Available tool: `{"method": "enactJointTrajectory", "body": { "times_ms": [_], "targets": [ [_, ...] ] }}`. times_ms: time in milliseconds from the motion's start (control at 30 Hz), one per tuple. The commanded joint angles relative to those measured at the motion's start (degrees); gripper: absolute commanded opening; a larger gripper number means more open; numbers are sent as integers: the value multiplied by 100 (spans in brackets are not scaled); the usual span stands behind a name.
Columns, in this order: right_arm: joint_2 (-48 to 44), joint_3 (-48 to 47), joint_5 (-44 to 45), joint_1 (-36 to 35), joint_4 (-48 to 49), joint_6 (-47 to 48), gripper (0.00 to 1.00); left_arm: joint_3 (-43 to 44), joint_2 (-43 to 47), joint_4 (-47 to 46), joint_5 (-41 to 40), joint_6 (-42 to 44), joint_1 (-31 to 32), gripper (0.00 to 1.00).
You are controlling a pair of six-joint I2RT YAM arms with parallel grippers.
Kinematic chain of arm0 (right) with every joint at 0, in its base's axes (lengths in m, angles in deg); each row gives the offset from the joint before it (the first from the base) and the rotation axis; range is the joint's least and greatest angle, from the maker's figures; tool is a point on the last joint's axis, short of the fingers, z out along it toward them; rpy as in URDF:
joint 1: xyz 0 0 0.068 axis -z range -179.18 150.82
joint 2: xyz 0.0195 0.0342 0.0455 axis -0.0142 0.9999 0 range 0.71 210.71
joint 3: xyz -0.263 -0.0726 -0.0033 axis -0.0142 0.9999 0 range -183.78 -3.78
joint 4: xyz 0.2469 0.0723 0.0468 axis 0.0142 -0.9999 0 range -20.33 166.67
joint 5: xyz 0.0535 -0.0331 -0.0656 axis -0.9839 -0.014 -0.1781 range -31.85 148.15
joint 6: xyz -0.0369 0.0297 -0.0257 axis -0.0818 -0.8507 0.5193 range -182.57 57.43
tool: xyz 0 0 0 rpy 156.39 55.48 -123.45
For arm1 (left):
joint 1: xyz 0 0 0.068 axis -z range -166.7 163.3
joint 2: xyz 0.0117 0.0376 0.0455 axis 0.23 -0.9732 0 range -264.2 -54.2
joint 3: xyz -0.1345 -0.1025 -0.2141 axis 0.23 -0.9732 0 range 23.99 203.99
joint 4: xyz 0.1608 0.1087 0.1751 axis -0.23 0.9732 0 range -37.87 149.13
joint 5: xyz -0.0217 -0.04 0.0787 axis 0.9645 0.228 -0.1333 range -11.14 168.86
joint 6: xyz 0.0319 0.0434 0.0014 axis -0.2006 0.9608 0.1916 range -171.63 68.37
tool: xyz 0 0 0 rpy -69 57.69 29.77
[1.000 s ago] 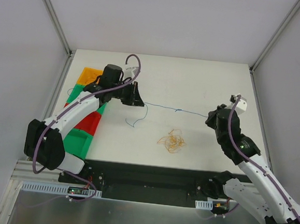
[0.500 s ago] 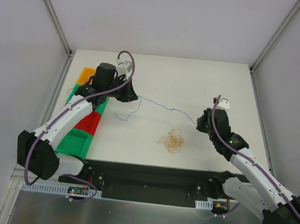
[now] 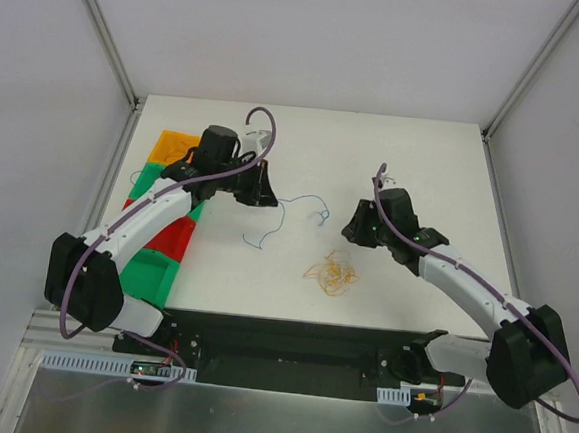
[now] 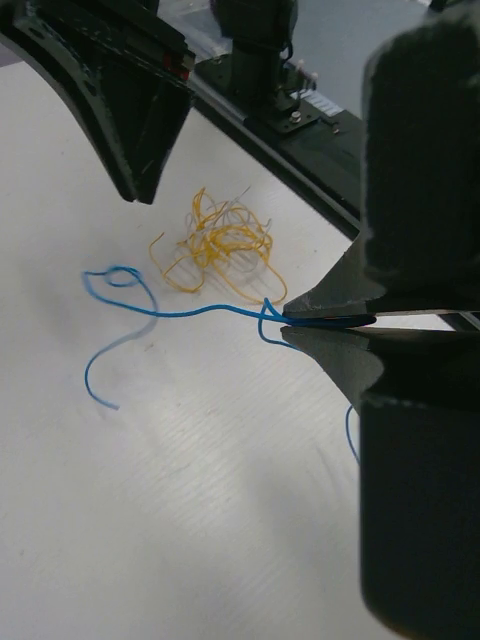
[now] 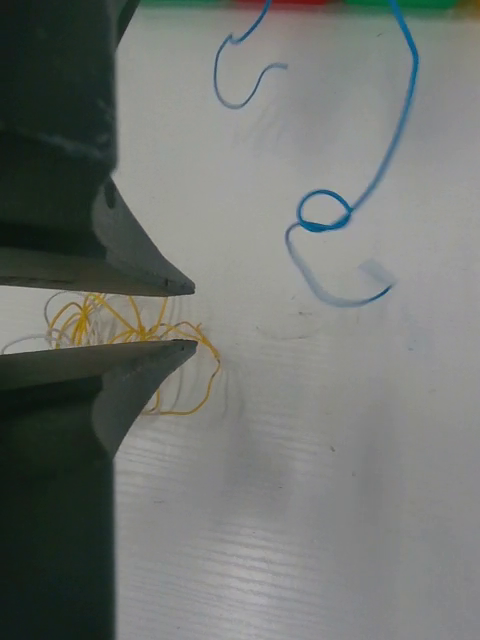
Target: Untangle the cables
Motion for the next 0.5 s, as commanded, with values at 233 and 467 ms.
{"method": "enactJointTrajectory", "body": {
  "times_ms": [233,467],
  "targets": [
    [-625,715,-199,0,-356,1038,50,-331,2084,-260,-4337,667,3,0],
    [-1978,1550,47,9,136,1301,54,441,2357,686,-5990,694,-119,0]
  ]
}}
